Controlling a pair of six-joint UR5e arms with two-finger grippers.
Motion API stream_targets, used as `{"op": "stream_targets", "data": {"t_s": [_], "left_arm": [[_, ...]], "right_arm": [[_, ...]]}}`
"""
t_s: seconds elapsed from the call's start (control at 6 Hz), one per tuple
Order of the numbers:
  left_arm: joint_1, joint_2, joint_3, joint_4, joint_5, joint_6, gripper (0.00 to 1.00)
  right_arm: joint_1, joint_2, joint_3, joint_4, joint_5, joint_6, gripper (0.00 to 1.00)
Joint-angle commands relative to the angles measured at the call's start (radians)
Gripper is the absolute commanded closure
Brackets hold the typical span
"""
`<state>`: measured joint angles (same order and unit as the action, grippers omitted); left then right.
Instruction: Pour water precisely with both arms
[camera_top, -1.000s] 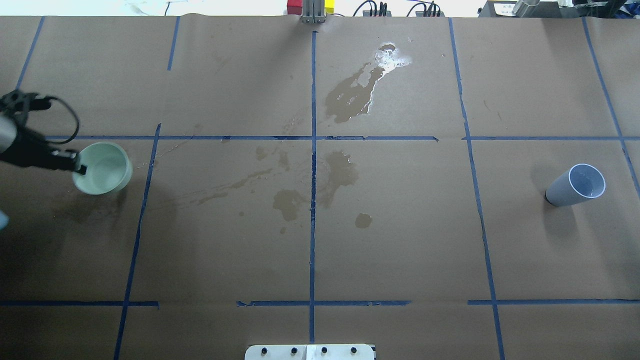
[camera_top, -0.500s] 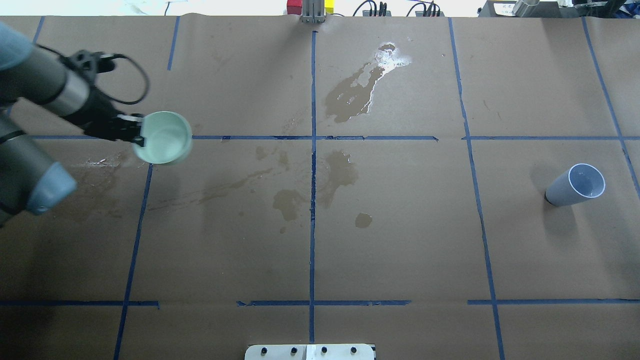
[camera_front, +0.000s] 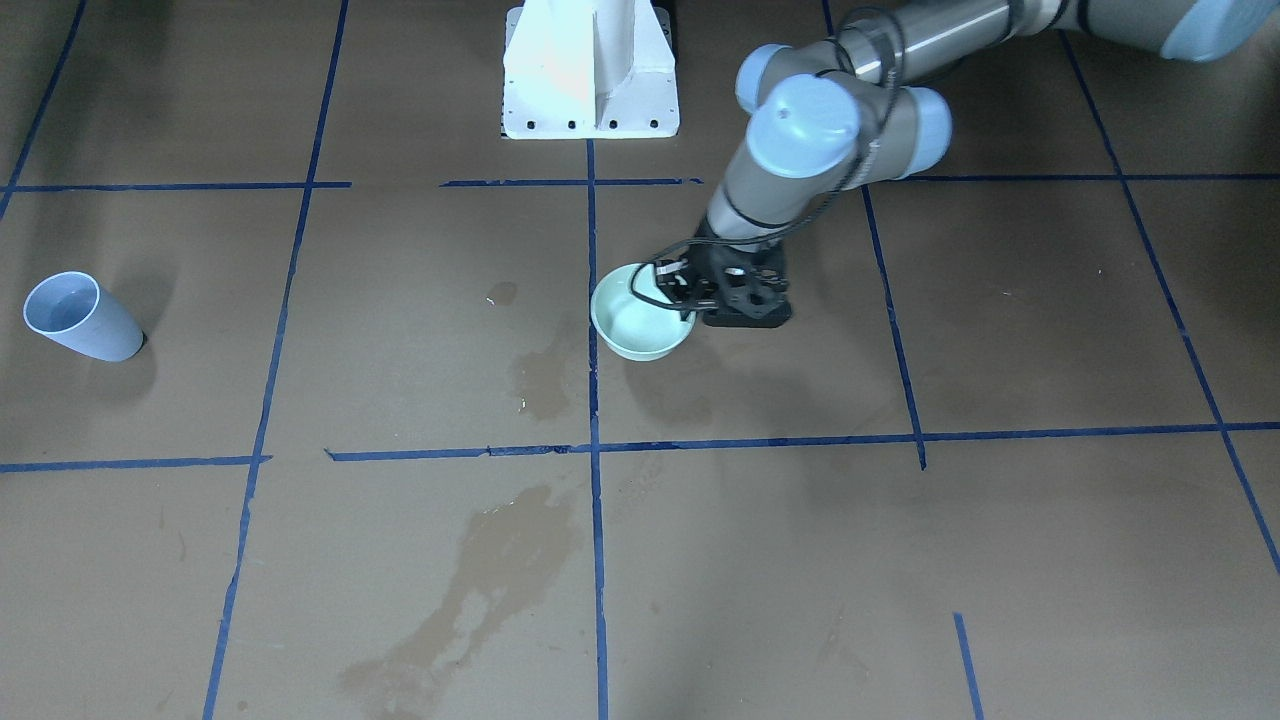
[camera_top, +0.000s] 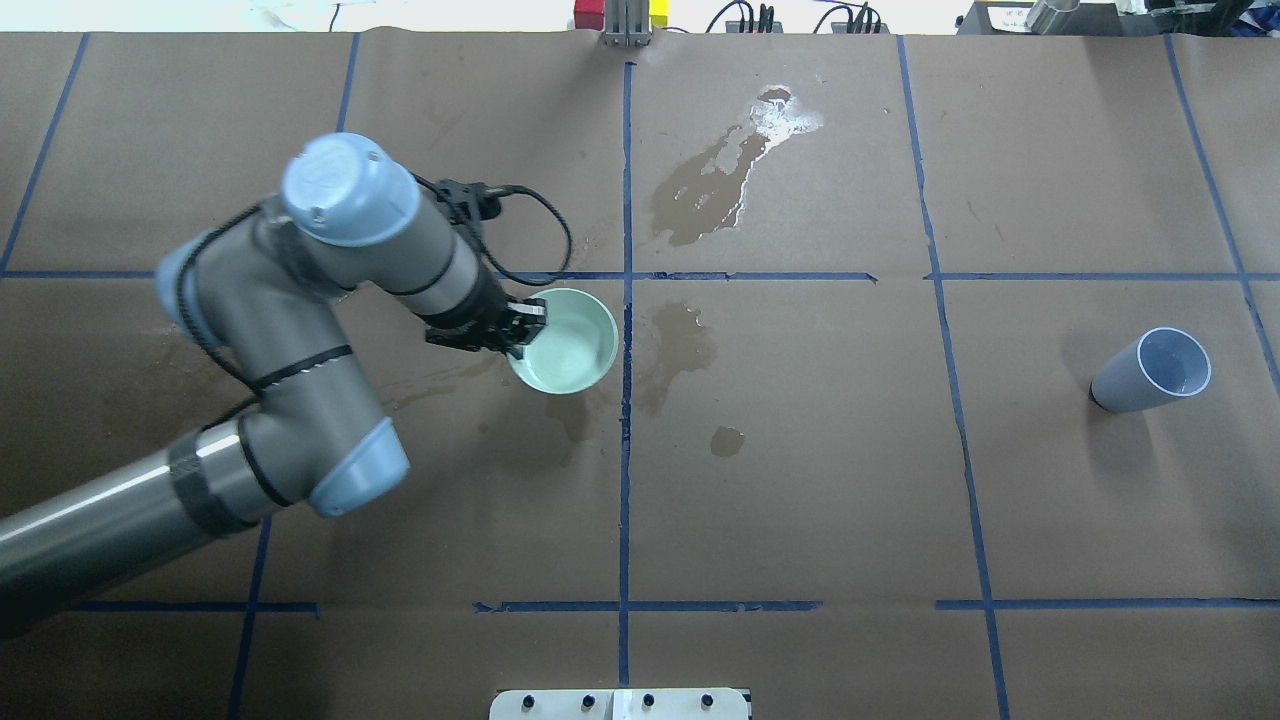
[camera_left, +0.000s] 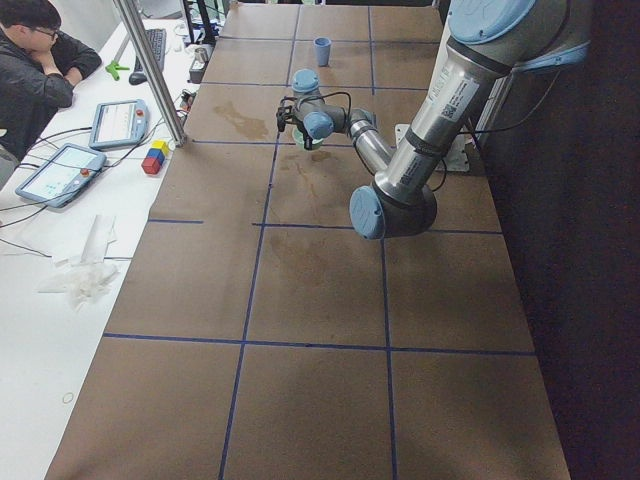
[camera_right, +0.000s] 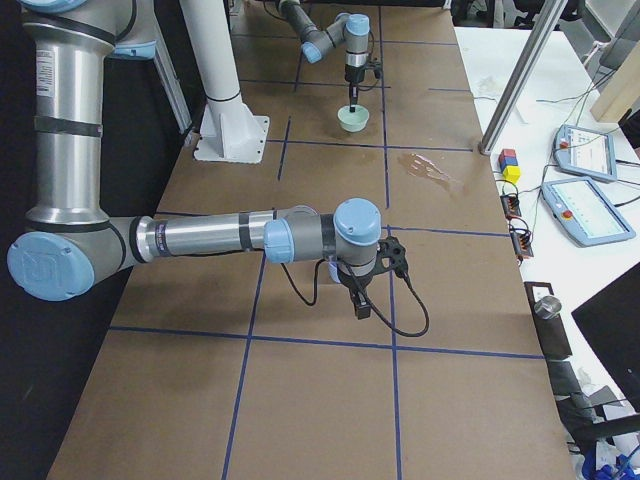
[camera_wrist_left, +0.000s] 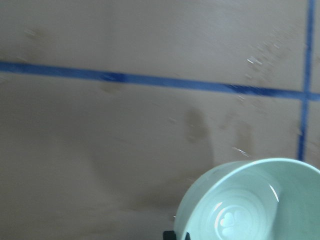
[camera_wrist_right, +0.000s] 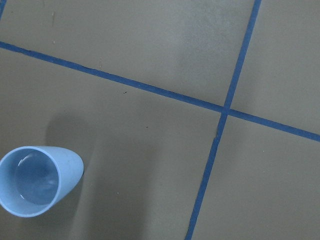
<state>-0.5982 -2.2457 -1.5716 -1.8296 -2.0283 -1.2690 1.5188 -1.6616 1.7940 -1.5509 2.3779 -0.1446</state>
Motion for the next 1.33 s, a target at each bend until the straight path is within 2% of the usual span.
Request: {"op": "stream_targets", "data": {"t_s": [0.0,0.17,0.33,0.67,0.83,1.0,1.17], "left_arm": [[0.040,-0.061,0.076,-0.019,0.053,-0.004,0.95],[0.050,-0.077,0.156,-0.096,0.056,-0.004,0.91],[0.051,-0.080,0.195,-0.127,0.056,-0.003,0.91],[0.044,-0.080,0.185,-0.123,0.054,0.002,0.00],[0.006,-0.072,0.123,-0.106,0.037,0.002,0.00],[-0.059,-0.043,0.025,-0.008,-0.060,0.005,0.00],[-0.108,0.031,-0.092,0.051,-0.096,0.008,0.00]], "right_arm": [[-0.002,0.008,0.002,0.000,0.007,0.000,0.00],[-0.002,0.008,0.001,0.000,0.007,0.000,0.00],[-0.002,0.008,0.001,0.000,0.009,0.000,0.00],[-0.002,0.008,0.001,0.000,0.012,0.000,0.00],[-0.005,0.008,0.001,0.000,0.011,0.000,0.00],[-0.015,0.011,0.011,0.000,0.012,0.006,0.00],[-0.017,0.013,0.040,0.000,0.024,0.073,0.00]]}}
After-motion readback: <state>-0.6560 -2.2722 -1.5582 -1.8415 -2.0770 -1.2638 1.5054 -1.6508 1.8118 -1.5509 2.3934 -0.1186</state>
